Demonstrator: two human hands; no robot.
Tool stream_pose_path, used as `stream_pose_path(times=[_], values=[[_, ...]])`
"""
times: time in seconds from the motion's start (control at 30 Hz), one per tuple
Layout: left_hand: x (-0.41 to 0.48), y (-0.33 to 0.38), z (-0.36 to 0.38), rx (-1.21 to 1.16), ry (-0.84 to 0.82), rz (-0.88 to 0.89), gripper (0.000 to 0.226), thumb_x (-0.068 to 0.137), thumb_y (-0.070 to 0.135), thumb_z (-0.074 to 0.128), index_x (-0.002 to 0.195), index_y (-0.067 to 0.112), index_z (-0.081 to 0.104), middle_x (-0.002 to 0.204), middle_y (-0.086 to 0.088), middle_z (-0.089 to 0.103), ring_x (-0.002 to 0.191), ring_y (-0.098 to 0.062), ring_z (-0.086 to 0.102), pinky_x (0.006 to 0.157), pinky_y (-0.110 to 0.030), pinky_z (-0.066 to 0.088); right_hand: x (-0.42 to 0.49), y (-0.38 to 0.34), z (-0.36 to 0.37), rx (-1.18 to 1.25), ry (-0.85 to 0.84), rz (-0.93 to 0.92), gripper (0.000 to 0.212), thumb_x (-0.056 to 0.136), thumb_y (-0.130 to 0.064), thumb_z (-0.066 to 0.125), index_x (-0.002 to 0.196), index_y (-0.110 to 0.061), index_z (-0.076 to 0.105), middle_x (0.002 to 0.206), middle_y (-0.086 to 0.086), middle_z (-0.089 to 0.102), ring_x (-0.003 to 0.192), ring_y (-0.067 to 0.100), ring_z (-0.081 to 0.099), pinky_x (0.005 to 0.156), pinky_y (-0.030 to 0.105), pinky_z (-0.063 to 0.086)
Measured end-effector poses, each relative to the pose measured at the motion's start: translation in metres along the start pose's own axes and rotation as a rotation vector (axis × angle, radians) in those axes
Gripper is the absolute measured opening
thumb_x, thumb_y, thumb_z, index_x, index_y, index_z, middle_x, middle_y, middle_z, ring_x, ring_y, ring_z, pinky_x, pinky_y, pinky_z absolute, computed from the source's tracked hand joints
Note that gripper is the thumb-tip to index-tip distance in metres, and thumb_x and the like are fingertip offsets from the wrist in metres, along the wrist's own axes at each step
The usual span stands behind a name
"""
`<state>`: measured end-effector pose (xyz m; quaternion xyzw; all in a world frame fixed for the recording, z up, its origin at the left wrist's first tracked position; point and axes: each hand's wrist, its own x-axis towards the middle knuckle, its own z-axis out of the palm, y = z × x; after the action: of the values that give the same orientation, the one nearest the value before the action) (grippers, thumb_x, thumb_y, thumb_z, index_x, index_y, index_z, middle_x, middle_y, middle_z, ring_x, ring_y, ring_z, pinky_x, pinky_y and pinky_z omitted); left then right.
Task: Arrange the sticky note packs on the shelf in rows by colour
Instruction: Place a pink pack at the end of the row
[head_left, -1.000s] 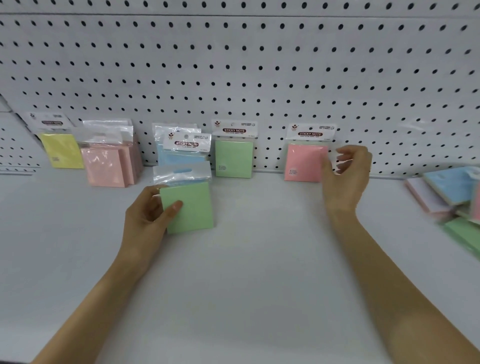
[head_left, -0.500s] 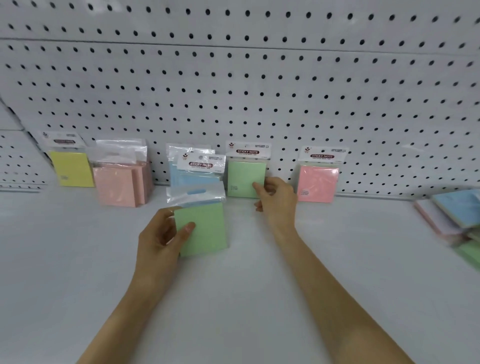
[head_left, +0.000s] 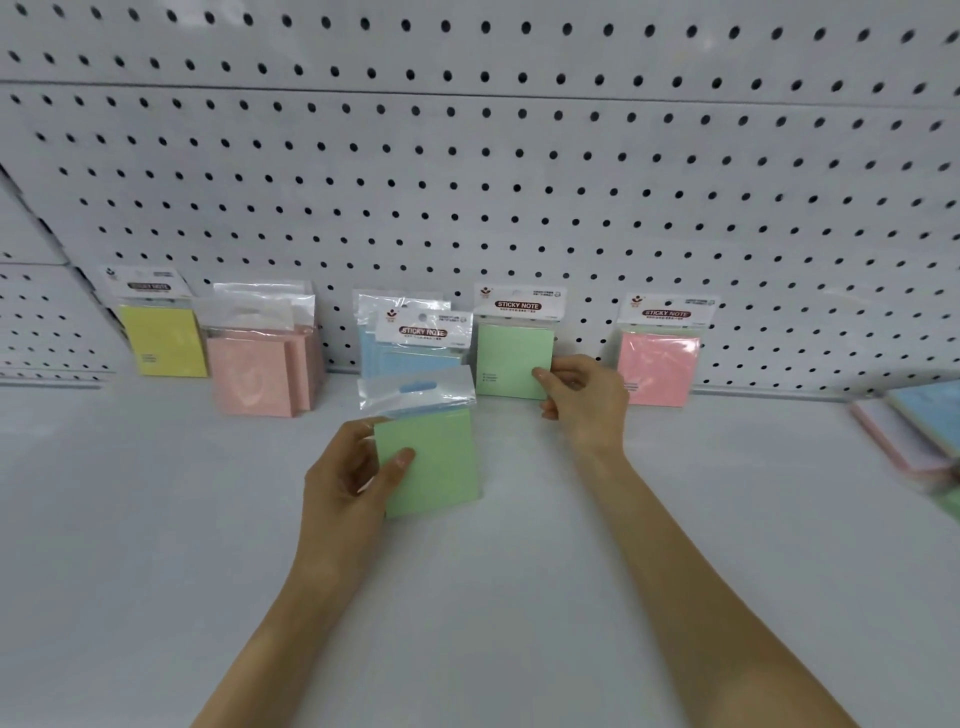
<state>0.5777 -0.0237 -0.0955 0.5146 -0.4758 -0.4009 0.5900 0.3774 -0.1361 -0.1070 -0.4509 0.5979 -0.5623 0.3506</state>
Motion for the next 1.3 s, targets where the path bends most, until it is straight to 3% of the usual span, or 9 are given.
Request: stream_pose_path(times=[0.23, 0.43, 0.6, 0.8, 0.87, 0.97, 1.07, 1.17, 1.3], values=[[0.0, 0.0, 0.0, -0.002, -0.006, -0.011, 0.016, 0.088, 0.0, 0.061, 0.096, 0.013, 0.061, 0.084, 0.0, 0.07, 0.078, -0.008, 0.062, 0.064, -0.021, 0.049, -0.003, -0.003, -0.006, 0.024, 0.08, 0.003, 0.006, 0.084, -0.006, 0.068, 0.086, -0.011, 0.065, 0.071, 0.0, 0.062, 0.037, 0.002, 0.054, 0.045, 0.018, 0.051], [-0.002, 0.0, -0.002, -0.011, -0.01, -0.02, 0.019, 0.079, 0.024, 0.06, 0.097, 0.02, 0.064, 0.09, -0.01, 0.069, 0.08, -0.015, 0.059, 0.07, -0.035, 0.043, -0.002, -0.003, -0.009, 0.037, 0.086, 0.009, 0.006, 0.085, -0.007, 0.066, 0.086, -0.012, 0.063, 0.069, 0.002, 0.062, 0.038, 0.003, 0.055, 0.048, 0.019, 0.053], [-0.002, -0.002, -0.002, -0.003, -0.007, -0.007, 0.016, 0.089, 0.007, 0.062, 0.096, 0.021, 0.064, 0.087, -0.004, 0.071, 0.079, -0.013, 0.061, 0.071, -0.033, 0.045, -0.001, 0.0, -0.009, 0.027, 0.082, 0.01, 0.01, 0.086, -0.007, 0.065, 0.093, -0.001, 0.066, 0.068, 0.003, 0.062, 0.039, 0.003, 0.057, 0.049, 0.019, 0.054], [-0.003, 0.001, -0.003, -0.021, -0.042, -0.015, 0.015, 0.084, 0.021, 0.058, 0.097, 0.022, 0.066, 0.089, -0.019, 0.062, 0.082, -0.018, 0.054, 0.074, -0.037, 0.04, -0.019, -0.009, -0.014, 0.019, 0.168, -0.123, 0.024, 0.087, -0.011, 0.065, 0.111, -0.014, 0.062, 0.097, 0.005, 0.058, 0.052, 0.008, 0.058, 0.05, 0.014, 0.049], [-0.002, 0.001, -0.003, -0.027, -0.059, -0.015, 0.019, 0.083, 0.022, 0.056, 0.099, 0.02, 0.066, 0.093, -0.024, 0.062, 0.082, -0.019, 0.054, 0.074, -0.037, 0.04, -0.038, -0.014, -0.015, 0.069, 0.073, -0.199, 0.016, 0.087, -0.011, 0.065, 0.1, -0.02, 0.063, 0.09, 0.001, 0.059, 0.058, 0.013, 0.057, 0.052, 0.018, 0.049], [-0.002, 0.0, -0.003, -0.013, -0.083, -0.006, 0.016, 0.089, 0.014, 0.059, 0.103, 0.017, 0.066, 0.094, -0.013, 0.07, 0.082, -0.015, 0.061, 0.072, -0.033, 0.047, -0.066, -0.017, -0.011, 0.078, -0.315, -0.131, 0.017, 0.087, -0.01, 0.064, 0.081, -0.026, 0.068, 0.075, -0.014, 0.067, 0.069, 0.006, 0.059, 0.069, 0.024, 0.05], [-0.002, 0.002, -0.001, -0.008, -0.085, 0.004, 0.018, 0.094, 0.003, 0.053, 0.105, 0.012, 0.064, 0.091, -0.001, 0.073, 0.081, -0.011, 0.064, 0.069, -0.026, 0.051, -0.075, -0.013, -0.009, -0.047, -0.582, -0.131, 0.01, 0.08, -0.017, 0.073, 0.083, -0.025, 0.069, 0.078, -0.007, 0.069, 0.073, 0.007, 0.06, 0.075, 0.031, 0.05], [-0.001, 0.002, -0.001, 0.025, -0.106, 0.034, 0.018, 0.088, 0.013, 0.06, 0.105, 0.013, 0.067, 0.096, -0.002, 0.073, 0.084, -0.009, 0.063, 0.072, -0.023, 0.05, -0.075, -0.013, -0.01, -0.056, -0.599, -0.136, 0.014, 0.075, -0.013, 0.077, 0.083, -0.02, 0.068, 0.08, 0.004, 0.07, 0.072, 0.012, 0.062, 0.074, 0.038, 0.052], [0.002, -0.003, -0.004, 0.129, -0.064, 0.04, 0.023, 0.086, 0.023, 0.064, 0.107, 0.017, 0.069, 0.108, 0.0, 0.07, 0.096, -0.007, 0.063, 0.079, -0.013, 0.046, -0.069, -0.013, -0.014, -0.005, -0.469, -0.132, 0.015, 0.075, -0.004, 0.075, 0.077, -0.014, 0.065, 0.068, -0.003, 0.06, 0.063, 0.012, 0.055, 0.061, 0.032, 0.05]])
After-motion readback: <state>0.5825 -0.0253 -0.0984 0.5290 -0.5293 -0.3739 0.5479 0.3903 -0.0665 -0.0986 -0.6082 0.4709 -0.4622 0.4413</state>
